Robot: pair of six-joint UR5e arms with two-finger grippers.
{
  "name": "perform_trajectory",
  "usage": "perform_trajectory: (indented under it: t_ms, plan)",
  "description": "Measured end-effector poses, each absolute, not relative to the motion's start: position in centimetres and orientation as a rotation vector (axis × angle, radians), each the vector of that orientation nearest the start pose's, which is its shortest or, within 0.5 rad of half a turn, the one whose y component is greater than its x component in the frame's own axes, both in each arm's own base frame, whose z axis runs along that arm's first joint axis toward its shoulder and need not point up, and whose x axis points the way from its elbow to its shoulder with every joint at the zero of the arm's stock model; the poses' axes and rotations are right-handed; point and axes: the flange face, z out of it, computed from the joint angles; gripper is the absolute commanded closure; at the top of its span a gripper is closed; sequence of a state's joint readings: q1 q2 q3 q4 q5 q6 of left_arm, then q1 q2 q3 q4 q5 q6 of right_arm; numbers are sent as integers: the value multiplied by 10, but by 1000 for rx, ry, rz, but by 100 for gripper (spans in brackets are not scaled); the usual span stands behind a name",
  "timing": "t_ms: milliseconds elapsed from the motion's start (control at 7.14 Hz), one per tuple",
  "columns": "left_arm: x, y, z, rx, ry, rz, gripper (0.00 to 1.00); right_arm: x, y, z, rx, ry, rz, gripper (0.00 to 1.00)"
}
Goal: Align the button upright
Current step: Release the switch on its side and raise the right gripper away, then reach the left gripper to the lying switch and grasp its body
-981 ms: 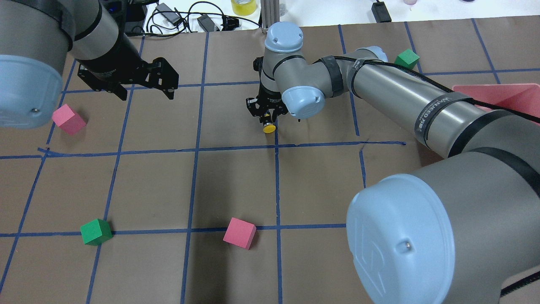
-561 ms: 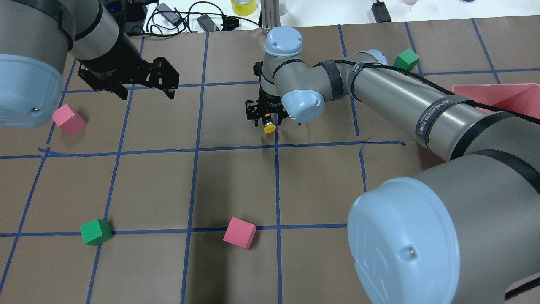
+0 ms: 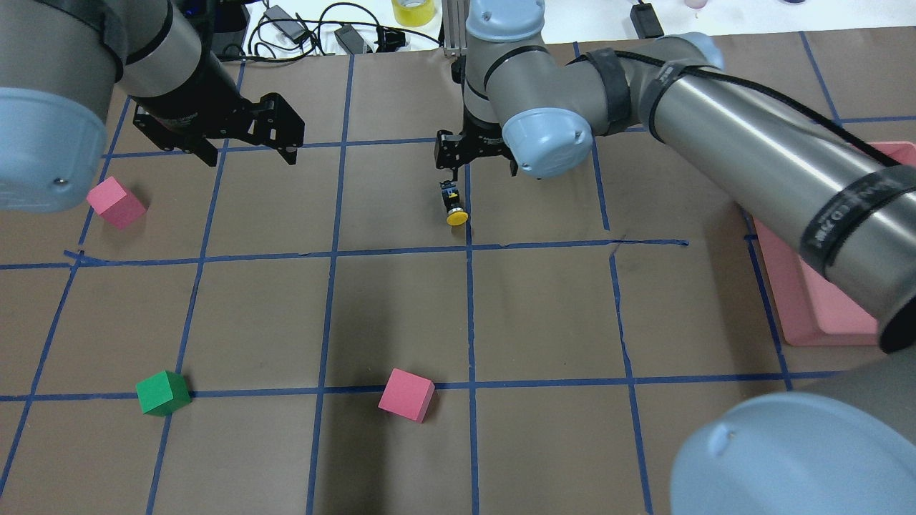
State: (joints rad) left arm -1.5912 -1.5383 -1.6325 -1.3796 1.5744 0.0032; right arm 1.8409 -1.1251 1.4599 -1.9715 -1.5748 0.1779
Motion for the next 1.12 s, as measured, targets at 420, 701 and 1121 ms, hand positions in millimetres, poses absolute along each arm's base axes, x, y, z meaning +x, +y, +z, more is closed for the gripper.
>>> perform_trajectory:
  t_ms: [420, 701, 1121]
  plan:
    - [-145, -502, 480, 19, 3125, -300, 0, 199, -569, 418, 32, 3212, 47, 0]
    - [-155, -516, 449, 23, 3126, -406, 0, 164, -551, 450, 122, 3218, 93, 0]
    - [-223, -504, 398, -97, 3156, -566, 0, 160, -548, 448, 144, 3179, 128, 0]
